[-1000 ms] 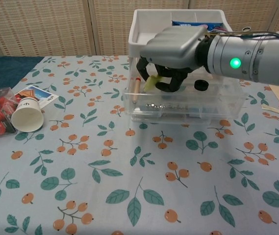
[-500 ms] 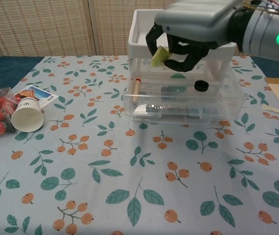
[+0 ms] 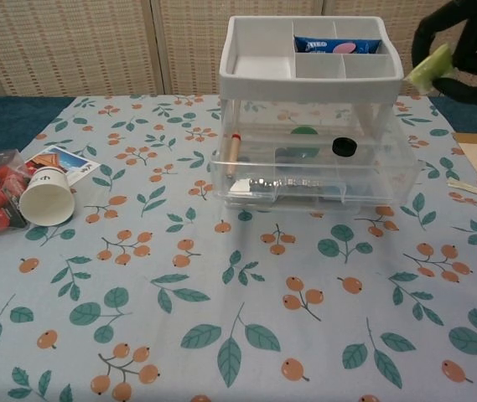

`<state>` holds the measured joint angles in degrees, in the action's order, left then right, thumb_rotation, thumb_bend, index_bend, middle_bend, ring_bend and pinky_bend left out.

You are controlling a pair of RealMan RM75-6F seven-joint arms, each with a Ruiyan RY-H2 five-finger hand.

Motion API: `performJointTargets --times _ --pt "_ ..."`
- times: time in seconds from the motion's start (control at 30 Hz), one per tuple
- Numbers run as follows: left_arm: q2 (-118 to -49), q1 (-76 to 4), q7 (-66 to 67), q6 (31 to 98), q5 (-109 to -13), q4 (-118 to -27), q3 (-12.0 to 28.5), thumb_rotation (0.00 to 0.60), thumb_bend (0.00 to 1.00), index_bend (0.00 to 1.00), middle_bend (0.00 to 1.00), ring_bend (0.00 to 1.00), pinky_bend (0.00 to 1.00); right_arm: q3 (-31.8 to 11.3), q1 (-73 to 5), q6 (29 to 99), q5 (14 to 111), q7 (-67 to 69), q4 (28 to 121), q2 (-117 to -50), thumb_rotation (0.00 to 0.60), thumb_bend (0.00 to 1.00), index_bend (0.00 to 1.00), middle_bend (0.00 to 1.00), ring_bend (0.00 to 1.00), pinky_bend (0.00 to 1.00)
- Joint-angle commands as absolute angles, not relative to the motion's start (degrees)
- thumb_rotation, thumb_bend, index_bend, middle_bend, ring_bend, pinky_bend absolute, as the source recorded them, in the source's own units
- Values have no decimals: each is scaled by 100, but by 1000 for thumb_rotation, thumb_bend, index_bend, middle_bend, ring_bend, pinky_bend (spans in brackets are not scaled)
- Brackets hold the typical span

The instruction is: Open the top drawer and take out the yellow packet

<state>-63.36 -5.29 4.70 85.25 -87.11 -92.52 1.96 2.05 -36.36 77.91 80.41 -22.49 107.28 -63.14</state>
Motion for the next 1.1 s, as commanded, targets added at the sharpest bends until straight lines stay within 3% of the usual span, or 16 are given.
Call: performJointTargets --times 0.03,0.2,0.37,0.73,0.83,1.1 --pt "-6331 -553 526 8537 -8752 -9315 207 600 187 69 62 26 74 411 -3215 7930 8175 -1708 10230 -6390 600 507 546 962 1000 1000" --pt "-6338 -558 634 8535 -8797 -9403 176 600 187 69 62 26 74 534 -2895 7968 8449 -1255 9394 -6791 600 508 546 965 1000 1000" --pt "-6351 -566 723 8544 -8819 -9477 171 600 187 69 62 26 74 534 -2801 7577 8403 -993 8805 -7229 600 508 546 962 1000 1000" --pt "-6362 -523 705 8571 -8766 -9464 155 600 187 69 62 26 74 382 -2951 6835 8485 -1416 8215 -8096 600 508 531 943 1000 1000" --pt "-6367 -509 667 8577 -8752 -9430 149 600 187 69 62 26 74 291 -3017 6628 8421 -1551 8145 -8289 600 507 481 934 1000 1000" --pt "-6380 -485 576 8570 -8717 -9352 137 600 187 69 62 26 74 157 -3059 6345 8233 -1894 8271 -8369 600 504 169 915 1000 1000"
